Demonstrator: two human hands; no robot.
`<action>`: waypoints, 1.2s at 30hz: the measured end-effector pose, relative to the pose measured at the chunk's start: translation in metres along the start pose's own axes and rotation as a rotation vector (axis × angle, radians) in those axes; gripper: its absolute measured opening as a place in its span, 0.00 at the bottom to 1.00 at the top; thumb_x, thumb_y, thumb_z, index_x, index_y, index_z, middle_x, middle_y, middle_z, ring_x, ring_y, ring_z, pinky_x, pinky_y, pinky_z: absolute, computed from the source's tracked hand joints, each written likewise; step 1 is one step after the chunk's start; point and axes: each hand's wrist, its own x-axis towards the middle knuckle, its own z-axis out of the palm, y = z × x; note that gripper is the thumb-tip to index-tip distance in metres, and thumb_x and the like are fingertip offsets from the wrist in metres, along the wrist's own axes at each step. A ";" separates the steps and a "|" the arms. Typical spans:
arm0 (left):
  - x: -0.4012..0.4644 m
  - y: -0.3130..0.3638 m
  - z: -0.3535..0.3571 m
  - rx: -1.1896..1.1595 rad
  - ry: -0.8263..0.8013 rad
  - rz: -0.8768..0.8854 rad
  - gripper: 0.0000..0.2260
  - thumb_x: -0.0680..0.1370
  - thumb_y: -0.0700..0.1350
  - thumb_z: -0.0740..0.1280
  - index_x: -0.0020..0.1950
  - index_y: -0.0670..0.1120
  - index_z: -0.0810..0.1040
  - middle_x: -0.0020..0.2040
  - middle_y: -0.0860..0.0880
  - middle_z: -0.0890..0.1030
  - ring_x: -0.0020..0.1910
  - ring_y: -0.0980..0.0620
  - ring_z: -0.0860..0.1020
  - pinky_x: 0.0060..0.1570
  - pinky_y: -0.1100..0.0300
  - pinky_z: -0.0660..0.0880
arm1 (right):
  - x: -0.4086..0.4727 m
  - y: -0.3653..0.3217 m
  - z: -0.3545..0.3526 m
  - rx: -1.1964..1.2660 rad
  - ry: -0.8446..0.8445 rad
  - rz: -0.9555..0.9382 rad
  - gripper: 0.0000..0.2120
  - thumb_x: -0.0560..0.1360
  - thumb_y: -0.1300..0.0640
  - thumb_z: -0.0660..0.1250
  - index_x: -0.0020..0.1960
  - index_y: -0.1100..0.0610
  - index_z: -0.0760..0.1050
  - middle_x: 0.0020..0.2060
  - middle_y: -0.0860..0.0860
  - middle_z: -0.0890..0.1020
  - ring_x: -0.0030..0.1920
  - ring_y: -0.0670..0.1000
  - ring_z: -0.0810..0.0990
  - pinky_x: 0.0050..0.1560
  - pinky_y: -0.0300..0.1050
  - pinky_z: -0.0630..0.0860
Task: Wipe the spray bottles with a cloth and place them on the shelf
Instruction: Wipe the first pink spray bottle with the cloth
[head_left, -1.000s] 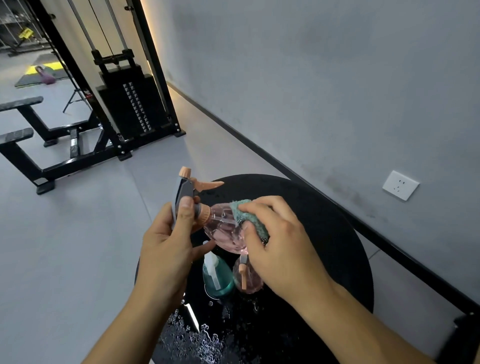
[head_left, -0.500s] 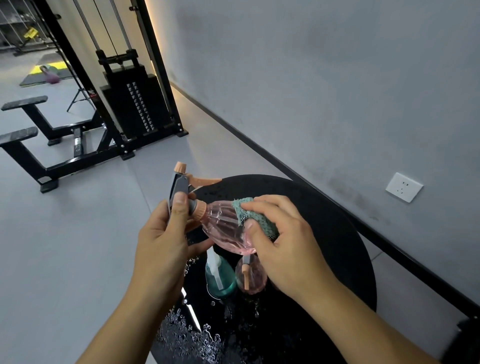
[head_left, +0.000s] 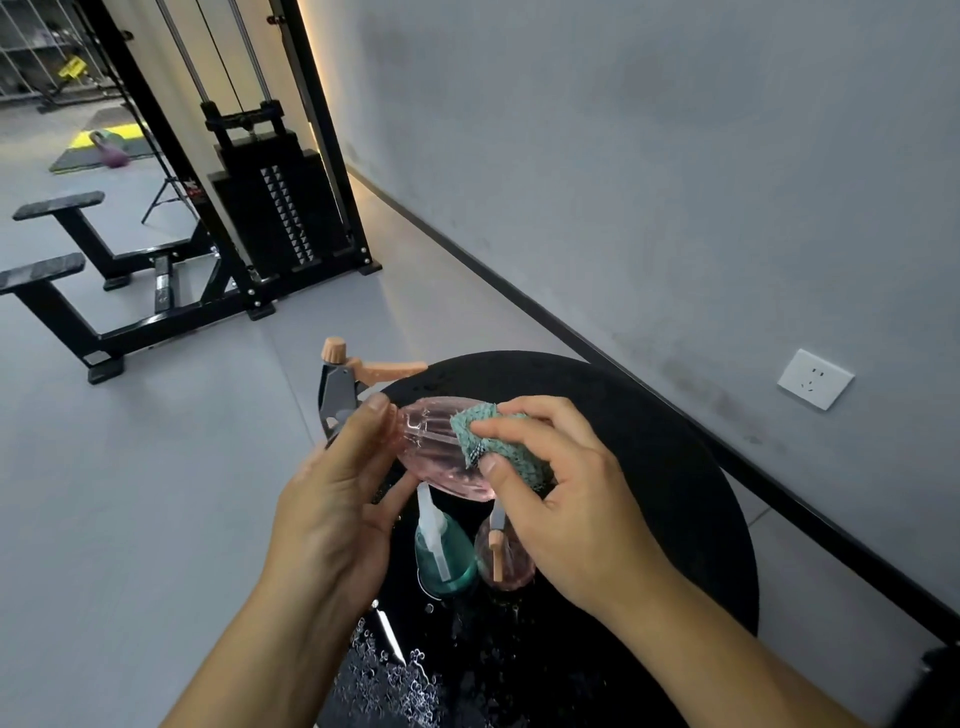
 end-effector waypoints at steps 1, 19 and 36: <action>0.001 0.001 -0.001 -0.030 0.002 -0.008 0.14 0.69 0.48 0.79 0.52 0.46 0.84 0.53 0.45 0.86 0.55 0.48 0.86 0.48 0.52 0.86 | 0.000 -0.001 0.001 -0.004 -0.010 0.003 0.13 0.80 0.56 0.70 0.62 0.43 0.82 0.61 0.35 0.73 0.67 0.44 0.74 0.63 0.41 0.78; -0.009 0.002 0.005 0.096 0.004 -0.079 0.13 0.83 0.49 0.69 0.63 0.44 0.84 0.60 0.43 0.87 0.63 0.46 0.84 0.64 0.43 0.81 | 0.000 0.004 0.001 -0.049 0.007 0.071 0.12 0.81 0.56 0.69 0.62 0.45 0.82 0.58 0.36 0.73 0.64 0.41 0.75 0.57 0.31 0.77; -0.007 -0.010 0.005 0.195 -0.055 -0.035 0.13 0.84 0.45 0.68 0.62 0.37 0.82 0.60 0.43 0.87 0.65 0.41 0.83 0.60 0.38 0.82 | 0.007 0.001 -0.004 -0.373 -0.037 -0.048 0.13 0.82 0.54 0.64 0.64 0.44 0.78 0.60 0.39 0.70 0.62 0.43 0.69 0.56 0.43 0.80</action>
